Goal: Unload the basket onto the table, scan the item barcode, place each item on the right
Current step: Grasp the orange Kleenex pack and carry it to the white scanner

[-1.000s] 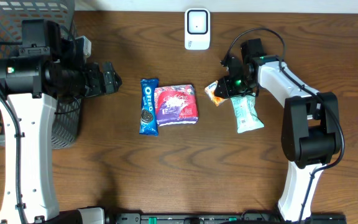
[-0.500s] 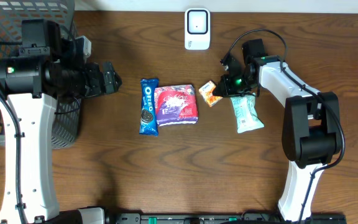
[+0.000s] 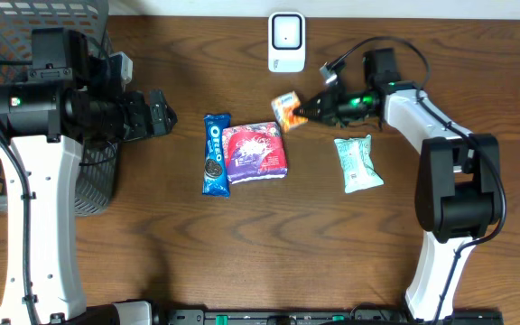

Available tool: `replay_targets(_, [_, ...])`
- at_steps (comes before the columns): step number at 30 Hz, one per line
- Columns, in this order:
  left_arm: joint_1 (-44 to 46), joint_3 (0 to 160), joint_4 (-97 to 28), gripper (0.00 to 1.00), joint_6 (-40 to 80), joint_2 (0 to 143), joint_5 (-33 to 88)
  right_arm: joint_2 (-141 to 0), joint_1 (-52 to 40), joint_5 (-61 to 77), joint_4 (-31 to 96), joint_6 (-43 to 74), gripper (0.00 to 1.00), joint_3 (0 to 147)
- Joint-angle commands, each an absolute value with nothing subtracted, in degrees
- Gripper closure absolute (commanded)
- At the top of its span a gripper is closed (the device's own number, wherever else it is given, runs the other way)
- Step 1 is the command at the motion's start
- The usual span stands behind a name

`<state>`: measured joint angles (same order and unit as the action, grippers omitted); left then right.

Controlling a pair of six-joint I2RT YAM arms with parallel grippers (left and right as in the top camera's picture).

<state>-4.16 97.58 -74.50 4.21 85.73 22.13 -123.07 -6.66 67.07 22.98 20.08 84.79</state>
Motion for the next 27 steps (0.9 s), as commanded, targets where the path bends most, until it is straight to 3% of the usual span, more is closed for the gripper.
replay_targets(1, [-4.05, 97.73, -74.56, 0.02, 3.46, 85.95, 21.78, -123.92, -5.65, 80.01, 18.33, 30.26, 0.99, 84.64])
replay_targets(7, [-4.05, 97.73, -74.56, 0.02, 3.46, 85.95, 21.78, -123.92, -6.39, 89.47, -0.51, 45.08, 0.99, 84.64])
replay_targets(27, [-4.05, 97.73, -74.56, 0.02, 3.46, 85.95, 21.78, -123.76, -9.76, 89.47, -34.7, 72.55, 0.99, 84.64])
